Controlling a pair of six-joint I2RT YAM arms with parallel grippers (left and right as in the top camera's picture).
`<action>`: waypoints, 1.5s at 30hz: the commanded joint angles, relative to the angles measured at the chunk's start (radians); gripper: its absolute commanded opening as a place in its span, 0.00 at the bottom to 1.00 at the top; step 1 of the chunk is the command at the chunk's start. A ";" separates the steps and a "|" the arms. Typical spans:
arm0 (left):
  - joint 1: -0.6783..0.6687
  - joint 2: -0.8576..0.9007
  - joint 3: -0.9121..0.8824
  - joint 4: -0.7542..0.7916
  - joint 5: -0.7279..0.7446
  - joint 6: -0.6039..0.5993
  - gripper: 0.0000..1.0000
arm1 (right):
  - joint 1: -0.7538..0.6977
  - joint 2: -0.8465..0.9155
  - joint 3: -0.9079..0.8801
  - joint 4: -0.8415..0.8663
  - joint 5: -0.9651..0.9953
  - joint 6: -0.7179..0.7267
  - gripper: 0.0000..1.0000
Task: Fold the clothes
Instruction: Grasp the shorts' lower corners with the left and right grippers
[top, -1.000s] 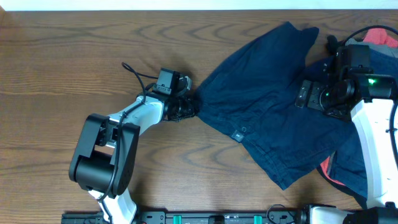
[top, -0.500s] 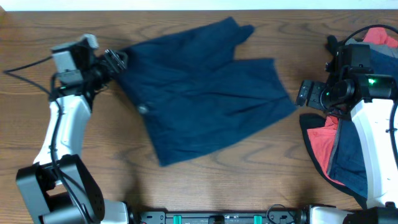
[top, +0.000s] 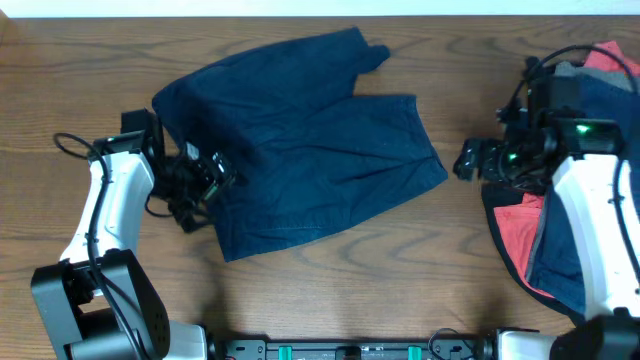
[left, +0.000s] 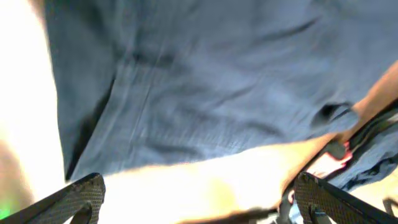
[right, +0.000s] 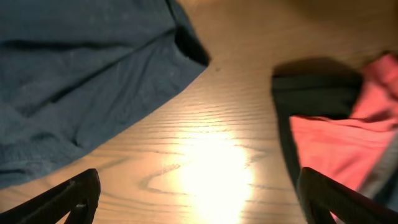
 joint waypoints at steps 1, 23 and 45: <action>0.000 0.006 -0.005 -0.046 -0.027 -0.048 0.98 | 0.012 0.036 -0.080 0.050 -0.028 0.165 0.99; -0.140 0.003 -0.237 0.204 -0.190 -0.513 0.98 | 0.234 0.046 -0.457 0.640 0.130 0.710 0.99; -0.195 -0.002 -0.308 0.222 -0.377 -0.819 0.98 | 0.241 0.135 -0.457 0.654 0.111 0.706 0.99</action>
